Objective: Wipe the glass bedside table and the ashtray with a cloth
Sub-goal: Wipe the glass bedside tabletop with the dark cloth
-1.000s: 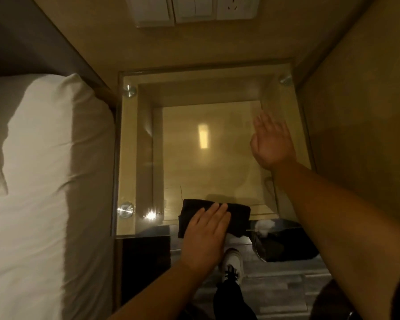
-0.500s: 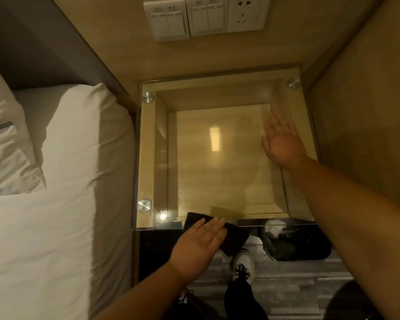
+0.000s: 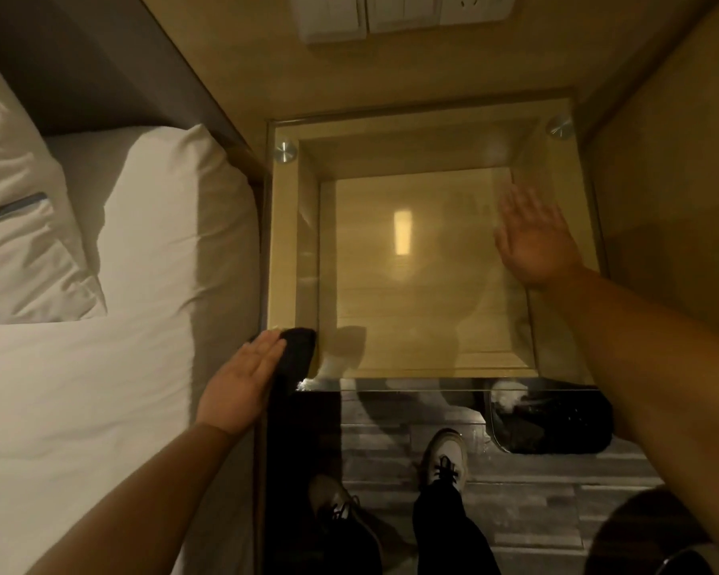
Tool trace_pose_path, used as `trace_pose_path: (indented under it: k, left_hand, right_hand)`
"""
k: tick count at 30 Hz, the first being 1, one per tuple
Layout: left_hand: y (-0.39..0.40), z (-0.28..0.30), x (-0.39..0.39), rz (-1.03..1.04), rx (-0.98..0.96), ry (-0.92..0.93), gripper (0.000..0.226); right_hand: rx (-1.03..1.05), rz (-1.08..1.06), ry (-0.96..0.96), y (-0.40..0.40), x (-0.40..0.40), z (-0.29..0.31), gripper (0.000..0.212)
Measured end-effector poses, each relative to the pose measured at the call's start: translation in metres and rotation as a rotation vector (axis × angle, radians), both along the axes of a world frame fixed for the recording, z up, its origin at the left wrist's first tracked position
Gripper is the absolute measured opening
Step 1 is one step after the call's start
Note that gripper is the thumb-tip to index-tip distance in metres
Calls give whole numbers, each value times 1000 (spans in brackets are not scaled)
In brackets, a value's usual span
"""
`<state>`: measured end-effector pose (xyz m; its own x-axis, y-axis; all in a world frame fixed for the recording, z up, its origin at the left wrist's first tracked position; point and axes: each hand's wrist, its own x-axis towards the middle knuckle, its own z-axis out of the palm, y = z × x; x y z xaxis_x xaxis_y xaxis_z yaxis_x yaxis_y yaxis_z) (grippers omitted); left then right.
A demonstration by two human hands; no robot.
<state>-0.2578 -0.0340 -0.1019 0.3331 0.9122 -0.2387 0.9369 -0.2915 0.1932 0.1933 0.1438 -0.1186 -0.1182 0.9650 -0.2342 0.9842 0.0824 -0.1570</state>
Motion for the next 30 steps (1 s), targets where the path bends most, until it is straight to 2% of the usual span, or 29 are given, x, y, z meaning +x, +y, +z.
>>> trace_pose_path:
  k: [4, 7, 9, 14, 16, 18, 20, 23, 25, 30]
  left_hand:
    - [13, 16, 13, 87, -90, -29, 61]
    - [14, 44, 38, 218, -116, -122, 52]
    - [19, 63, 53, 228, -109, -172, 44]
    - [38, 111, 84, 165, -140, -262, 25]
    - [47, 136, 97, 118, -117, -261, 23]
    - [55, 163, 109, 59, -98, -233, 27]
    - [60, 188, 118, -9, -72, -182, 30]
    - [63, 223, 127, -106, -42, -139, 20]
    - [61, 244, 134, -134, -21, -117, 18]
    - [45, 276, 147, -210, -86, -148, 22]
  right_hand:
    - [-109, -76, -1, 4, -11, 6, 64]
    - [-189, -87, 30, -5, -26, 22, 67]
    - [-180, -52, 64, -18, -41, 38, 68]
    - [-159, 142, 310, -58, -99, 112, 71]
    - [-160, 293, 401, -76, -123, 153, 75]
    - [-130, 456, 410, -92, -140, 188, 76]
    - [-52, 535, 347, -101, -148, 216, 67]
    - [97, 471, 293, -110, -147, 247, 40]
    - [117, 418, 264, -116, -141, 264, 24]
    - [131, 331, 202, -140, -125, 304, 13]
